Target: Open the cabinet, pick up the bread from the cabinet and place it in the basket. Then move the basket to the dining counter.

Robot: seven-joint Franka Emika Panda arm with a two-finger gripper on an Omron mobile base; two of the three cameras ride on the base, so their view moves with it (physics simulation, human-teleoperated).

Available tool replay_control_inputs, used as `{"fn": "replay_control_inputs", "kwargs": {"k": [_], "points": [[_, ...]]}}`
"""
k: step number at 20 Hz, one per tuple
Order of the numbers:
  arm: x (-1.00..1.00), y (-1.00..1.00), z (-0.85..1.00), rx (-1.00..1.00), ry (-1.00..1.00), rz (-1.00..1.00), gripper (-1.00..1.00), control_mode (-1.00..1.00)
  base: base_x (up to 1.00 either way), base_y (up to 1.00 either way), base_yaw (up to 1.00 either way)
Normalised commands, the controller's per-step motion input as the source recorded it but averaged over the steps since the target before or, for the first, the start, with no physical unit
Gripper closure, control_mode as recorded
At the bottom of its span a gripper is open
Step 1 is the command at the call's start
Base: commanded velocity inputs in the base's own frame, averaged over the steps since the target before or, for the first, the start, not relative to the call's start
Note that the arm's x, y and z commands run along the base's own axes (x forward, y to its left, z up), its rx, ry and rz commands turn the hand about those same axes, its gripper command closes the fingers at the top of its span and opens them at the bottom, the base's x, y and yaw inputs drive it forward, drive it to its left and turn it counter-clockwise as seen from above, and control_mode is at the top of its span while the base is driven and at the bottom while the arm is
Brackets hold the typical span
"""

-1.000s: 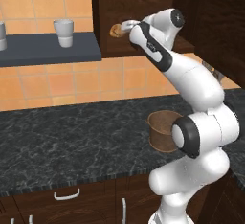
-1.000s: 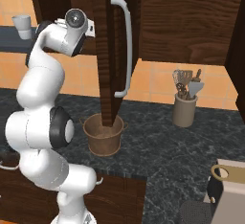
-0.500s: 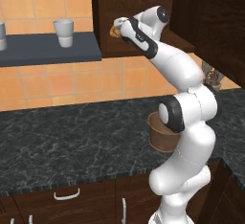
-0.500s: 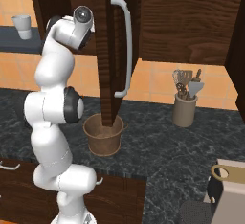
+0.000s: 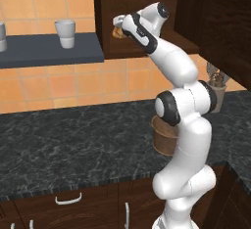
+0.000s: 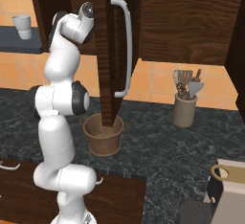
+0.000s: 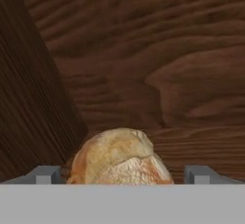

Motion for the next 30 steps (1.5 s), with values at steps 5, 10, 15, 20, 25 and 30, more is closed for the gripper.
{"fn": "replay_control_inputs", "kwargs": {"k": [5, 10, 15, 20, 25, 30], "points": [[0.12, 0.25, 0.0, 0.02, 0.0, 0.04, -1.0, -1.0, 0.0, 0.0, 0.0], [0.02, 0.03, -0.24, 0.0, 0.0, 0.04, -1.0, -1.0, 0.0, 0.0, 0.0], [-0.12, 0.0, -0.16, 0.0, 0.01, 0.06, -1.0, -1.0, 0.0, 0.0, 0.0], [0.07, 0.0, 0.0, 0.0, 0.0, 0.07, -1.0, -1.0, 0.0, 0.0, 0.0], [-0.03, 0.0, -0.3, 0.0, 0.0, 0.08, -1.0, -1.0, 0.0, 0.0, 0.0], [0.24, 0.1, 0.0, 0.0, 0.01, 0.05, 1.0, -1.0, 0.0, 0.0, 0.0]]}}
